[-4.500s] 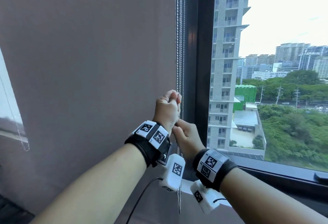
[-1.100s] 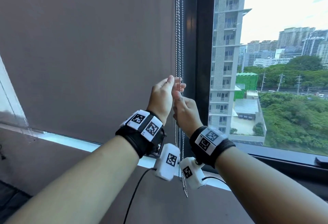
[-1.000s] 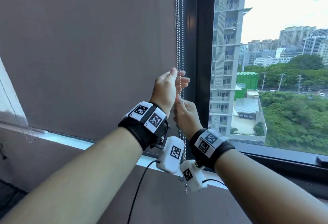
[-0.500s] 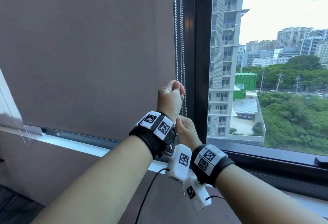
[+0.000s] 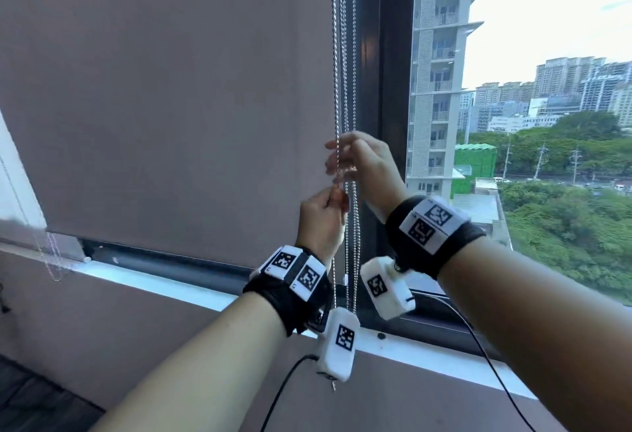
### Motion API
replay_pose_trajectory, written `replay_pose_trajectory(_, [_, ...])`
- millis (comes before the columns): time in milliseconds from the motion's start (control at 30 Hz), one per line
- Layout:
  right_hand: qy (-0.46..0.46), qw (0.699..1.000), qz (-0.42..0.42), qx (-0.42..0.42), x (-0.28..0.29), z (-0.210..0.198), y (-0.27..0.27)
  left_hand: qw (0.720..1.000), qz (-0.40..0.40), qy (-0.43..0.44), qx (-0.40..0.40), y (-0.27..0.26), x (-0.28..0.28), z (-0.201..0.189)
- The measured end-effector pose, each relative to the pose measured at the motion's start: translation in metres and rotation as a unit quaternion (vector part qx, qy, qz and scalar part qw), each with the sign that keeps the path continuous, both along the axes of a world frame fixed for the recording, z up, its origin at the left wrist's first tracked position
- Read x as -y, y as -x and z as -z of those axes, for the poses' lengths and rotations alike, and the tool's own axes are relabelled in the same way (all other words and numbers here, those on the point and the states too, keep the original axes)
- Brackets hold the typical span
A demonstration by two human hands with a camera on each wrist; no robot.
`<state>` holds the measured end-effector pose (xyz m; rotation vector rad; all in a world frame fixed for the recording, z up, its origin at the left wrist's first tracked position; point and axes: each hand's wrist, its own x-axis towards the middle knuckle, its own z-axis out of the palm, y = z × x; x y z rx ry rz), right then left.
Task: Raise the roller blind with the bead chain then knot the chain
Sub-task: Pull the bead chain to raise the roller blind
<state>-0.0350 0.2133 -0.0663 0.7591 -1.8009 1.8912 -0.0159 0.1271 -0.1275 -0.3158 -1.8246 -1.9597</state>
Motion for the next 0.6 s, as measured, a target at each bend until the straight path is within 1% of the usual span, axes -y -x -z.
replay_pose_trajectory(100, [-0.004, 1.000, -0.025, -0.002, 0.010, -0.028, -0.006, 1.000, 0.009, 0.008, 0.004, -0.006, 0.002, 0.019])
replay_pose_trajectory(167, [-0.002, 0.999, -0.030, 0.040, 0.018, -0.034, -0.010, 1.000, 0.014, 0.010, 0.000, -0.010, 0.001, 0.028])
replay_pose_trajectory(233, [0.012, 0.998, -0.026, 0.059, 0.024, -0.029, -0.009, 1.000, 0.031, 0.004, -0.003, -0.012, -0.002, 0.033])
replay_pose_trajectory(333, [0.028, 0.999, -0.008, 0.042, 0.026, -0.022, -0.010, 0.999, 0.041, 0.008, 0.006, -0.017, -0.002, 0.033])
replay_pose_trajectory(467, [0.051, 0.998, -0.011, 0.032, 0.026, -0.020, -0.012, 0.997, 0.078, 0.016, 0.026, -0.024, 0.004, 0.030])
replay_pose_trajectory(533, [0.056, 0.998, -0.011, 0.025, 0.024, -0.019, -0.011, 0.997, 0.069, 0.020, 0.036, -0.024, 0.006, 0.028])
replay_pose_trajectory(600, [0.062, 0.998, -0.013, 0.019, 0.022, -0.017, -0.009, 0.997, 0.053, 0.002, 0.050, -0.022, 0.009, 0.024])
